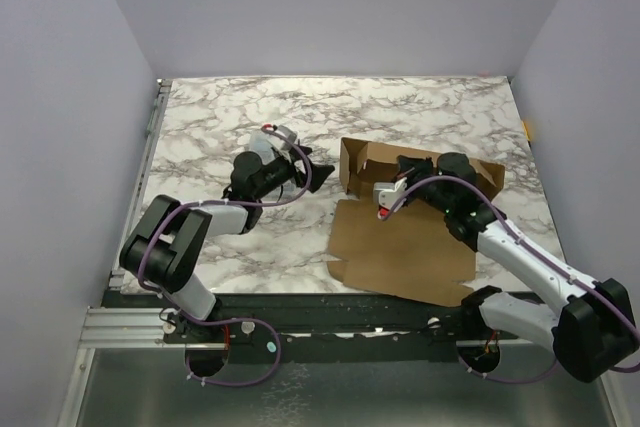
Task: Fold the paper box
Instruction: Fold the paper box at the center of the board.
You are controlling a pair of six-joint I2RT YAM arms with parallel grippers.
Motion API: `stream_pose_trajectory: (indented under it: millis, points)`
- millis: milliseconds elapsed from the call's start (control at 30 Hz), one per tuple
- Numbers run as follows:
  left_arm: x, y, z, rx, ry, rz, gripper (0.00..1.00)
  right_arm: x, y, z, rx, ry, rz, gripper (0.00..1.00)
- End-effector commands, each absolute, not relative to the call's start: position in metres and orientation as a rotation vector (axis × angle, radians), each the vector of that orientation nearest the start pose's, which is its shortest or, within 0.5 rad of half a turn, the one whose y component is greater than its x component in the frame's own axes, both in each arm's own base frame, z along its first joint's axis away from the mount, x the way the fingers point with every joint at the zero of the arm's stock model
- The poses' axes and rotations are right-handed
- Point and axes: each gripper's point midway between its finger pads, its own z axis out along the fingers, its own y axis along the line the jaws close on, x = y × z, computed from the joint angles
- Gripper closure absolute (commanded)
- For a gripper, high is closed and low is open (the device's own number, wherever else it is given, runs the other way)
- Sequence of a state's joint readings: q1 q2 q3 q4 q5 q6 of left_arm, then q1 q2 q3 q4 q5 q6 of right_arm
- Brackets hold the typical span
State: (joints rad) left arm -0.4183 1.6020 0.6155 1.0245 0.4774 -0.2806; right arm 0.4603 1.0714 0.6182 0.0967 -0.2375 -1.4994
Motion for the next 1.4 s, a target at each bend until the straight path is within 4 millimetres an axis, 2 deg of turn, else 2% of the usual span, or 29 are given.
stream_pose_trajectory:
  millis: [0,200,367,533,633,733,833,900,967,1033,1067,1133,1167,1267,1367]
  points:
    - [0.358,-0.256,0.184,0.607,1.414,-0.782,0.03,0.317,0.162,0.155,-1.865,1.115,-0.323,0.99]
    - [0.369,-0.257,0.174,0.669,1.403,-0.711,0.03,0.314,0.158,0.147,-1.899,1.234,-0.257,0.99]
    - [0.382,-0.274,0.169,0.731,1.385,-0.744,0.04,0.317,0.155,0.144,-1.929,1.320,-0.230,0.99]
    - [0.385,-0.292,0.165,0.800,1.367,-0.852,0.05,0.323,0.155,0.141,-1.934,1.355,-0.237,0.99]
    - [0.393,-0.288,0.165,0.752,1.384,-0.901,0.05,0.322,0.154,0.136,-1.953,1.376,-0.230,0.99]
    - [0.388,-0.282,0.167,0.671,1.425,-0.988,0.01,0.320,0.155,0.135,-1.951,1.443,-0.193,0.99]
    - [0.383,-0.283,0.165,0.632,1.448,-0.931,0.01,0.318,0.156,0.138,-1.926,1.486,-0.160,0.99]
    - [0.395,-0.275,0.160,0.534,1.501,-0.929,0.05,0.315,0.157,0.138,-1.919,1.486,-0.149,0.99]
    - [0.400,-0.269,0.157,0.421,1.546,-1.015,0.09,0.315,0.157,0.137,-1.915,1.491,-0.153,0.99]
    - [0.386,-0.273,0.162,0.351,1.511,-1.130,0.08,0.317,0.157,0.135,-1.900,1.510,-0.156,0.99]
    - [0.374,-0.276,0.168,0.328,1.457,-1.170,0.03,0.318,0.157,0.135,-1.895,1.519,-0.153,0.99]
    - [0.353,-0.279,0.169,0.313,1.392,-1.151,0.01,0.320,0.159,0.134,-1.883,1.542,-0.140,0.99]
    - [0.350,-0.282,0.163,0.324,1.410,-1.116,0.01,0.321,0.160,0.134,-1.878,1.553,-0.136,0.99]
    - [0.362,-0.281,0.143,0.300,1.501,-0.952,0.01,0.324,0.161,0.131,-1.864,1.597,-0.116,0.99]
    - [0.360,-0.292,0.150,0.322,1.485,-0.868,0.01,0.326,0.164,0.132,-1.836,1.629,-0.096,1.00]
